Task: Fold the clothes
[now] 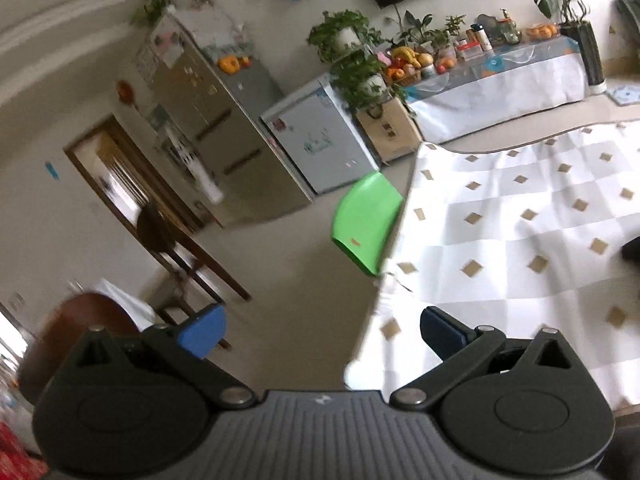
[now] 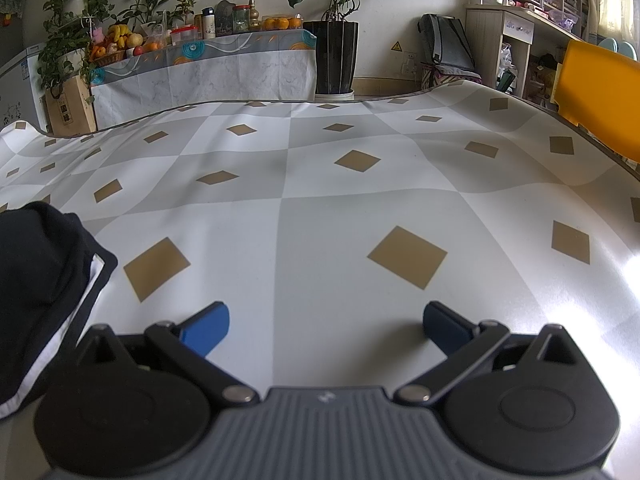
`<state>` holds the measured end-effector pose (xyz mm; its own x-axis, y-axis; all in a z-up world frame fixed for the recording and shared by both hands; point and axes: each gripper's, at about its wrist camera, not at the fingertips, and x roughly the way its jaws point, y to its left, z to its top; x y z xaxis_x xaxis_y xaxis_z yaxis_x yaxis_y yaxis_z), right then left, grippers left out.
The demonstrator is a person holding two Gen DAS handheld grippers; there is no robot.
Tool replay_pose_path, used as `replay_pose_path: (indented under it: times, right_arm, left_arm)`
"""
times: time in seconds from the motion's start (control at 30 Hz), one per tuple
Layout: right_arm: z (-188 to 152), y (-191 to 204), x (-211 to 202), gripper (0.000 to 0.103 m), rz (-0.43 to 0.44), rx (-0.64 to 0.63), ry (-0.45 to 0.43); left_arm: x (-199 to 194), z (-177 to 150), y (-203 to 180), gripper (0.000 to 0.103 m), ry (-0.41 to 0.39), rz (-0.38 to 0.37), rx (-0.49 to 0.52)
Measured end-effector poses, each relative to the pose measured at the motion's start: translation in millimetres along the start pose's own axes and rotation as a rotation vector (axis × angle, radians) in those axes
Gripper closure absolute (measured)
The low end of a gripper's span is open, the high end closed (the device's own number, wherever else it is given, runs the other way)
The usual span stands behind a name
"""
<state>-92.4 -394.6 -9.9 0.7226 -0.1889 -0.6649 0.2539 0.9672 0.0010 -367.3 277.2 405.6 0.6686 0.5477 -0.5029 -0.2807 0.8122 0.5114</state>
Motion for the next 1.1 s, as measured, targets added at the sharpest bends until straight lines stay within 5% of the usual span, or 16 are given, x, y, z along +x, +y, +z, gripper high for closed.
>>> replay_pose_path:
  times: [0.23,0.4,0.77,0.93,1.1]
  right_arm:
    - [0,0,0,0.000,0.000,0.000,0.000]
    - [0,0,0,0.000,0.000,0.000,0.000]
    - [0,0,0,0.000,0.000,0.000,0.000]
    - [0,0,0,0.000,0.000,0.000,0.000]
    - [0,0,0,0.000,0.000,0.000,0.000]
  left_arm:
    - [-27,-3,0,0.000,-0.038,0.047,0.043]
    - [-14,-14,-29,0.000,0.022,-0.120,-0.037]
    - [-24,-45,-151,0.000,0.103,-0.375,0.057]
    - [-35,-33,-159,0.000,0.117,-0.520,-0.154]
    - [-55,-9,-160,0.000,0.048,-0.645,-0.353]
